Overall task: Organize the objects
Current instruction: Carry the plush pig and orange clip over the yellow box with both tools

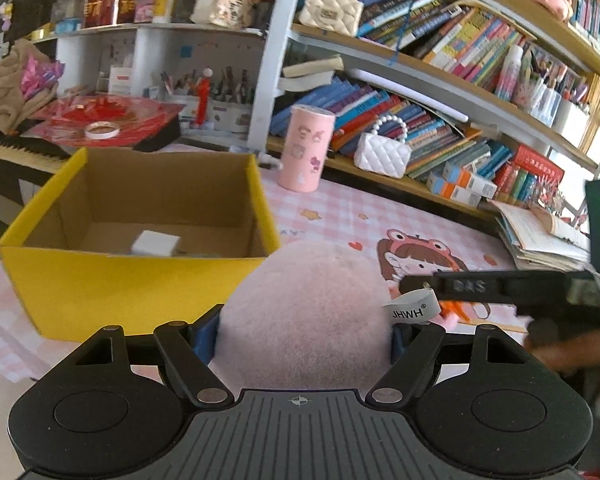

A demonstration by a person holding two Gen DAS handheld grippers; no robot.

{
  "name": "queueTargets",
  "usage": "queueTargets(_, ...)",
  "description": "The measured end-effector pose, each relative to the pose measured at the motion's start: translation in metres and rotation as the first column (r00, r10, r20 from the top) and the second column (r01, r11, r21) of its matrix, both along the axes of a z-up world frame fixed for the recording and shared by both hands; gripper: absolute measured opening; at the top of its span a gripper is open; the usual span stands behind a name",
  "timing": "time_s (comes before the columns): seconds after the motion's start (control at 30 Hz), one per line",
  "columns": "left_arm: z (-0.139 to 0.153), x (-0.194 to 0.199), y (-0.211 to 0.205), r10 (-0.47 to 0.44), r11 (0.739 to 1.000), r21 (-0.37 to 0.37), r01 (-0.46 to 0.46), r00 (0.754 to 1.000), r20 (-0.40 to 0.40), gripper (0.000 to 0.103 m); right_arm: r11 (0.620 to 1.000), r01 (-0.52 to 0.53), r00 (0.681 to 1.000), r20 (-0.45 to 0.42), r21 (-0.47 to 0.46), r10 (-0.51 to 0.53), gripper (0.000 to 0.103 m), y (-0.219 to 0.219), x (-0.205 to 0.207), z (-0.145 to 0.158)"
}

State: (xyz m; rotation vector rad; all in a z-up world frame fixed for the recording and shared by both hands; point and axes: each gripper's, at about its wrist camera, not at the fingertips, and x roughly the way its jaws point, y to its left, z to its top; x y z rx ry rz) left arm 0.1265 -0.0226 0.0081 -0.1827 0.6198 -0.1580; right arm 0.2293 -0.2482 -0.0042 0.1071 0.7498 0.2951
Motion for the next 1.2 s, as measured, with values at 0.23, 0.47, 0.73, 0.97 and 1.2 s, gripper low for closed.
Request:
queueTargets(0.23, 0.001, -0.030, 0.048, 0.037, 0.999, -0.025, -0.037, 0.999, 0.004, 0.077, 0.998, -0.055, 0.998, -0.003, 0.004, 0.055, 0.046, 0.049, -0.056, 0.010)
queueTargets(0.47, 0.001, -0.064, 0.095, 0.070, 0.997, -0.043, -0.070, 0.998, -0.003, 0.077, 0.993, -0.119, 0.993, -0.001, -0.026, 0.119, 0.046, 0.104, -0.104, 0.011)
queueTargets(0.73, 0.004, -0.097, 0.136, 0.082, 0.996, -0.038, -0.081, 0.997, 0.009, 0.077, 0.992, -0.123, 0.992, 0.008, -0.022, 0.124, 0.046, 0.146, -0.143, 0.008)
queueTargets(0.97, 0.007, -0.110, 0.153, 0.058, 0.998, -0.040, -0.057, 0.998, 0.030, 0.077, 0.992, -0.122, 0.992, 0.024, -0.034, 0.122, 0.046, 0.171, -0.164, 0.013)
queueTargets(1.2, 0.009, -0.112, 0.163, 0.039, 0.998, -0.052, -0.037, 0.998, 0.046, 0.077, 0.993, -0.108, 0.993, 0.039, -0.051, 0.110, 0.046, 0.182, -0.170, 0.019)
